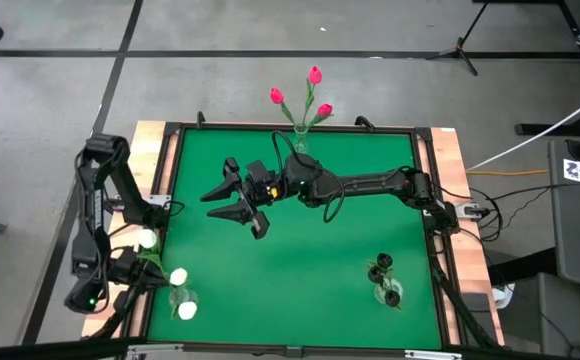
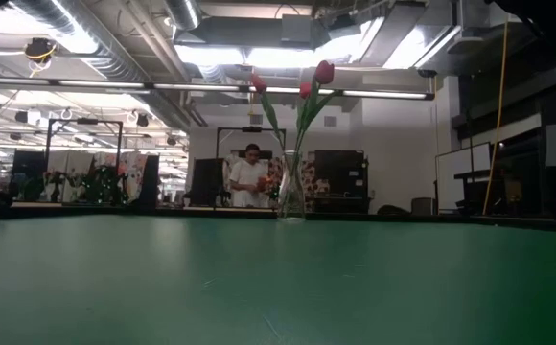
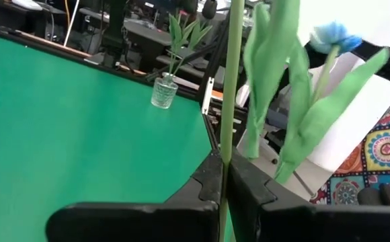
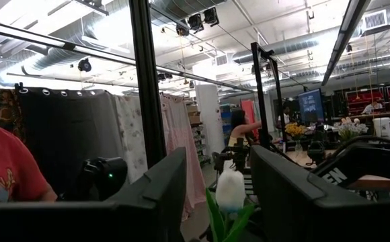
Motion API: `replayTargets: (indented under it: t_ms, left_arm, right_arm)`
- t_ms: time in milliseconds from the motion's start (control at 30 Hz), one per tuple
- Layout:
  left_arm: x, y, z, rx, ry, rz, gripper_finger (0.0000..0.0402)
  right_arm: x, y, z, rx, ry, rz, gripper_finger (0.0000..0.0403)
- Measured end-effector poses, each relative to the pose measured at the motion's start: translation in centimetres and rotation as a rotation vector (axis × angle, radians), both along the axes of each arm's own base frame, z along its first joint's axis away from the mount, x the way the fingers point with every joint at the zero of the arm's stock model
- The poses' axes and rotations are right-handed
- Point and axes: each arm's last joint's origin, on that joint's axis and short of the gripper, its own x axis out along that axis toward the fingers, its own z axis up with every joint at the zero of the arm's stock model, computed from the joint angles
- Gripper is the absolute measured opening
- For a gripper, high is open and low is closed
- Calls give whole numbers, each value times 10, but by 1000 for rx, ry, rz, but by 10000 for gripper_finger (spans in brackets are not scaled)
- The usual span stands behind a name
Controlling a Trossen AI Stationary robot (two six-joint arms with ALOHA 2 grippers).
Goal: Sort flowers into vase by color
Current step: Put the white tulip into the bottom left transparent vase
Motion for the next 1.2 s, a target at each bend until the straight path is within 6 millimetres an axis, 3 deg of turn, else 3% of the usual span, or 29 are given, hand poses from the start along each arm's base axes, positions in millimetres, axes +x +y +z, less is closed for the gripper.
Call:
replayTargets:
  t_ms: [667, 1200]
  left_arm:
    - [1, -4, -8, -21, 52, -7, 5]
    - [1, -4, -8, 13, 56, -16, 78]
  right_arm:
    - [0, 0, 0, 0, 0, 0, 166]
    - [0, 0, 0, -2, 0, 3, 166]
